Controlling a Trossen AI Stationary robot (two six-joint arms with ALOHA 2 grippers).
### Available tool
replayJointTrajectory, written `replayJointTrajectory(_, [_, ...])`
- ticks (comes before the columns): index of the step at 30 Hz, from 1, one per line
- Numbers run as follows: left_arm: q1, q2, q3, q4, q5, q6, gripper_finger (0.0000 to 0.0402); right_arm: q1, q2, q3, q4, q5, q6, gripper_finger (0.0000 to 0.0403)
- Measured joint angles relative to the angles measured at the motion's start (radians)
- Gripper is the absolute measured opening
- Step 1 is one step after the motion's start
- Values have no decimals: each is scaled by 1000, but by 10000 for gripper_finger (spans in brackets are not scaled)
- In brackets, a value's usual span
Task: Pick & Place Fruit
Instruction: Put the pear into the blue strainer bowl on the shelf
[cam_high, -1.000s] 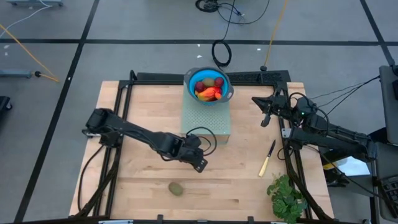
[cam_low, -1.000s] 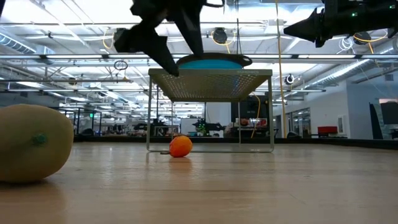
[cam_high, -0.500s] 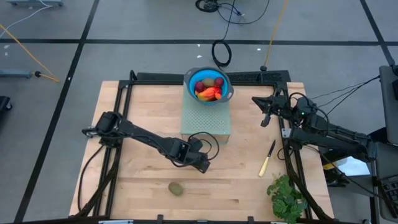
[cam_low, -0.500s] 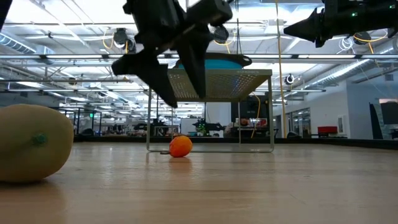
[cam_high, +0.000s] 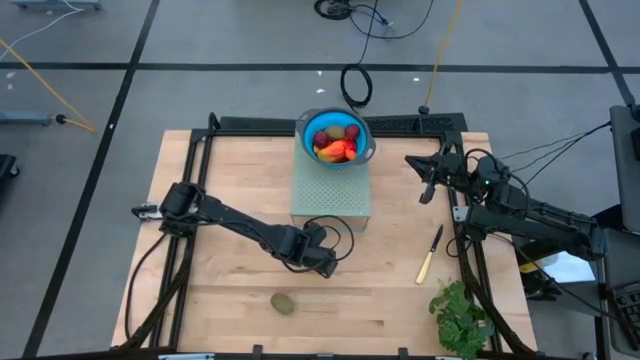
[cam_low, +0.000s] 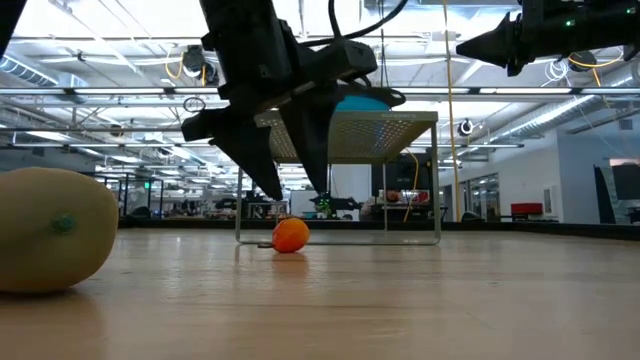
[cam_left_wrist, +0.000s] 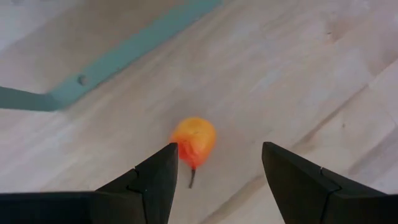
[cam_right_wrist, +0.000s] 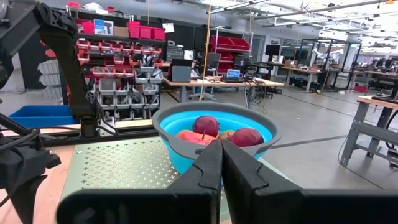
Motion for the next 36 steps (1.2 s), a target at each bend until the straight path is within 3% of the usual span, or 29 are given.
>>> replayJointTrajectory(9, [11, 10, -1, -18, -16, 45, 234, 0, 0, 0, 0, 0, 0, 4])
replayJointTrajectory(19, [15, 39, -10, -13, 51, 28, 234, 0, 0, 0, 0, 0, 0, 4])
replayJointTrajectory(36, [15, 67, -10, -8, 9, 8, 234, 0, 0, 0, 0, 0, 0, 4])
